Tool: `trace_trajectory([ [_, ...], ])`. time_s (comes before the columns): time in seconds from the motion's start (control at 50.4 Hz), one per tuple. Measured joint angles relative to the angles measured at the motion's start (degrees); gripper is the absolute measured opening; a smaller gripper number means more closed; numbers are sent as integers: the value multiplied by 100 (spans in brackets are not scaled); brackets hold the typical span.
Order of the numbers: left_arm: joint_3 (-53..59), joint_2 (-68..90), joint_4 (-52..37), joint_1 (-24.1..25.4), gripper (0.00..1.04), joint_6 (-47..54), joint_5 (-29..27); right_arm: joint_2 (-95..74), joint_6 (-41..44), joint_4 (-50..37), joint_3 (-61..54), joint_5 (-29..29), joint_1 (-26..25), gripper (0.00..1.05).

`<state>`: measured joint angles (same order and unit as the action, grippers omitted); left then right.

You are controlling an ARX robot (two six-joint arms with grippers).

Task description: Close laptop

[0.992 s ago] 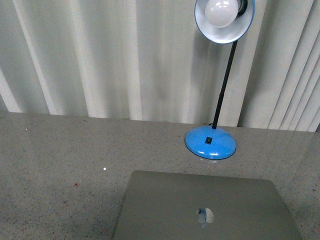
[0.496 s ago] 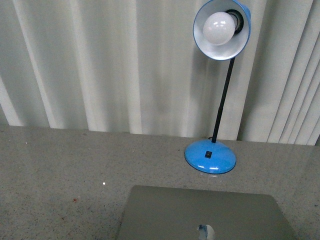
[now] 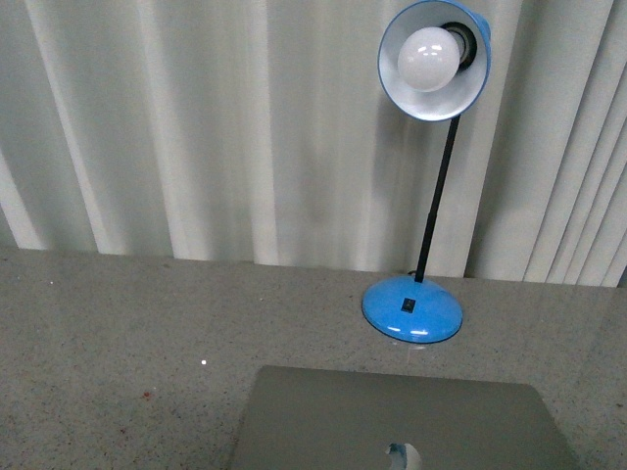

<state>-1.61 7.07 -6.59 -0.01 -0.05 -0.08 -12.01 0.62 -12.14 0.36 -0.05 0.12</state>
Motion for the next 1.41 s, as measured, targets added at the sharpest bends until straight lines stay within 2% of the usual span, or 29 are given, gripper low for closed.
trace_trajectory([
  [0.06, 0, -431, 562, 0, 4, 0, 7, 74, 0, 70, 0, 0, 0, 3],
  [0.159, 0, -686, 636, 0, 4, 0, 7, 264, 0, 267, 0, -4, 0, 3],
  [0.238, 0, -682, 654, 0, 4, 0, 4, 979, 2, 1163, 2, -4, 0, 3],
  [0.714, 0, -688, 656, 0, 4, -7, 7, 1176, 2, 1207, 2, -4, 0, 3],
  [0.893, 0, -688, 656, 0, 32, -4, 4, 1176, 2, 1207, 2, -4, 0, 29],
  [0.992, 0, -691, 656, 0, 50, -4, 7, 1176, 2, 1207, 2, -4, 0, 49],
  [1.21, 0, -691, 656, 0, 86, -4, 7, 1176, 2, 1207, 2, -4, 0, 82],
  [1.25, 0, -691, 656, 0, 95, -4, 7, 1176, 2, 1207, 2, -4, 0, 93],
  [1.269, 0, -688, 656, 0, 98, -2, 7, 1176, 2, 1207, 2, -4, 0, 95],
  [1.309, 0, -688, 656, 0, 99, -2, 7, 1176, -2, 1207, 2, -4, 0, 99],
  [1.408, 0, -688, 656, 0, 98, -2, 7, 1176, 0, 1207, 2, -4, 0, 97],
])
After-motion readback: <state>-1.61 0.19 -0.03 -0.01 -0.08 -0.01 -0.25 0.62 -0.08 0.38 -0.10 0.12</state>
